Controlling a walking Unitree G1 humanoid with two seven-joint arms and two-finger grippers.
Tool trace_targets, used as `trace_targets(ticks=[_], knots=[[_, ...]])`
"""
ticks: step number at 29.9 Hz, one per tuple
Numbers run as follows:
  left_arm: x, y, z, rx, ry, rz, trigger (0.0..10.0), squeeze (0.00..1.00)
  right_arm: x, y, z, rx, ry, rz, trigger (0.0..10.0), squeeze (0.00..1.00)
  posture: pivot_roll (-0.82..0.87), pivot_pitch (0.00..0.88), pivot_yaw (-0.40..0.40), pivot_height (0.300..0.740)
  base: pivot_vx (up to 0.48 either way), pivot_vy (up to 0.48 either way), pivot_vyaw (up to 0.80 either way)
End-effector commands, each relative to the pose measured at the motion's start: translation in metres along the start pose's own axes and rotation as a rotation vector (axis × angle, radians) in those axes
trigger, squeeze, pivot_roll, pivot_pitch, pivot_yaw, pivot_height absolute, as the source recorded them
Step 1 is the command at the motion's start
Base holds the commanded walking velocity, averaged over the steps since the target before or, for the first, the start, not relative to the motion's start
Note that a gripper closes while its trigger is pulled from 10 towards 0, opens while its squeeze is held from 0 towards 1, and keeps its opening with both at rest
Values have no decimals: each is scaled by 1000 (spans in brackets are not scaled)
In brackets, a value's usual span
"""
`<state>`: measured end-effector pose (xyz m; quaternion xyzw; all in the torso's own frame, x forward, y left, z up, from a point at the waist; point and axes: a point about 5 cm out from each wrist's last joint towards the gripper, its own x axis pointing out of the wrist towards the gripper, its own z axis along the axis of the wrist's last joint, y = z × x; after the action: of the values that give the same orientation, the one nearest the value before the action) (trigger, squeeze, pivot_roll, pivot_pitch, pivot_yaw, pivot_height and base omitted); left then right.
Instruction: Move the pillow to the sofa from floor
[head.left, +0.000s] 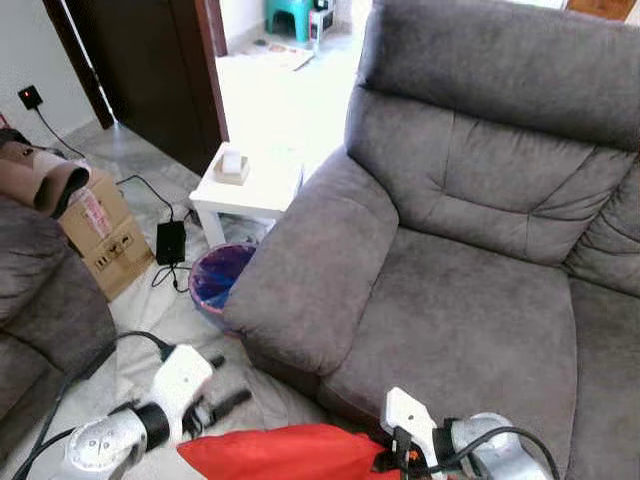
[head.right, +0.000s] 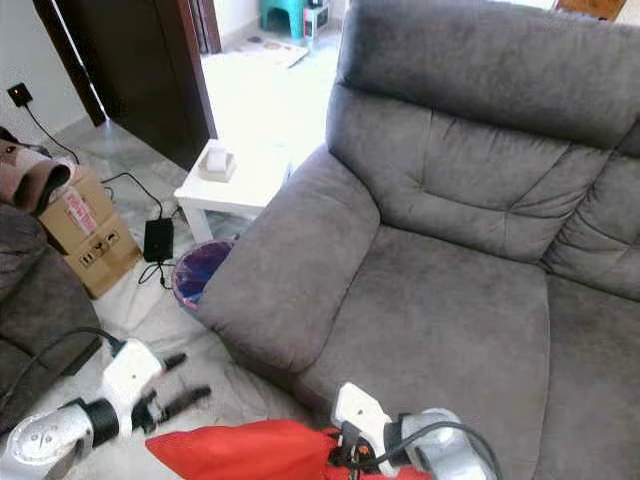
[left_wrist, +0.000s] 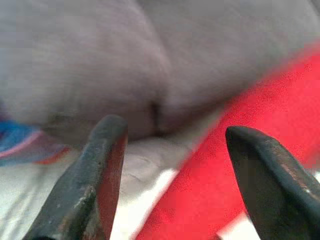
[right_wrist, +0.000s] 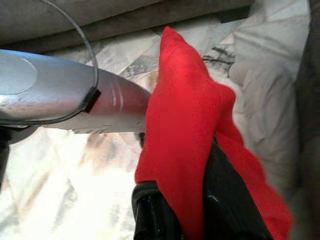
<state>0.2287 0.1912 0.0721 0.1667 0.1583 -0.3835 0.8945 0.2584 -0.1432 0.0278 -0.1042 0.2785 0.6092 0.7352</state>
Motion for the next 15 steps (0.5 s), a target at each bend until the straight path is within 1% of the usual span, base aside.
trace_targets(ticks=[1,2,4,5,6,7,8,10,11,12,13,14,15], knots=[[-1,-9,-4,47,44,-78,10000,1000,2,-1,17,-51,-62,34,10000,0,168,93,-4,740,0,0,0],[0,-12,-5,87,68,-136,10000,1000,2,0,21,-69,-48,60,10000,0,168,94,-5,740,0,0,0],[1,-12,-8,139,96,-161,10000,1000,2,2,24,-87,-40,80,10000,0,165,104,-4,740,0,0,0],[2,-12,-9,158,106,-166,10000,1000,2,2,25,-91,-39,84,10000,0,164,109,-4,740,0,0,0],[2,-8,-17,244,148,-161,10000,1000,1,2,27,-99,-37,95,10000,0,162,119,-3,740,0,0,0],[2,-8,-17,244,148,-161,10000,1000,1,2,27,-99,-37,95,10000,0,162,119,-3,740,0,0,0],[3,-7,-23,311,179,-163,10000,1000,1,3,27,-106,-32,112,10000,0,164,122,-3,740,0,0,0],[4,-8,-29,344,181,-158,10000,1000,0,4,27,-114,-22,120,10000,0,163,124,-4,740,0,0,0],[4,-11,-35,398,196,-166,10000,1000,0,4,27,-107,-18,117,10000,0,163,124,-4,740,0,0,0],[4,-12,-40,429,220,-178,10000,663,1,4,26,-106,-15,118,10000,0,163,124,-4,740,0,0,0],[4,-12,-40,429,220,-178,10000,663,1,4,26,-106,-15,118,10000,0,163,124,-4,740,0,0,0],[3,-13,-49,459,262,-193,10000,0,0,5,26,-109,-8,131,10000,0,152,131,-3,740,0,0,0],[3,-14,-55,453,280,-200,10000,0,0,7,27,-113,-5,149,10000,0,150,131,-2,740,0,0,0]])
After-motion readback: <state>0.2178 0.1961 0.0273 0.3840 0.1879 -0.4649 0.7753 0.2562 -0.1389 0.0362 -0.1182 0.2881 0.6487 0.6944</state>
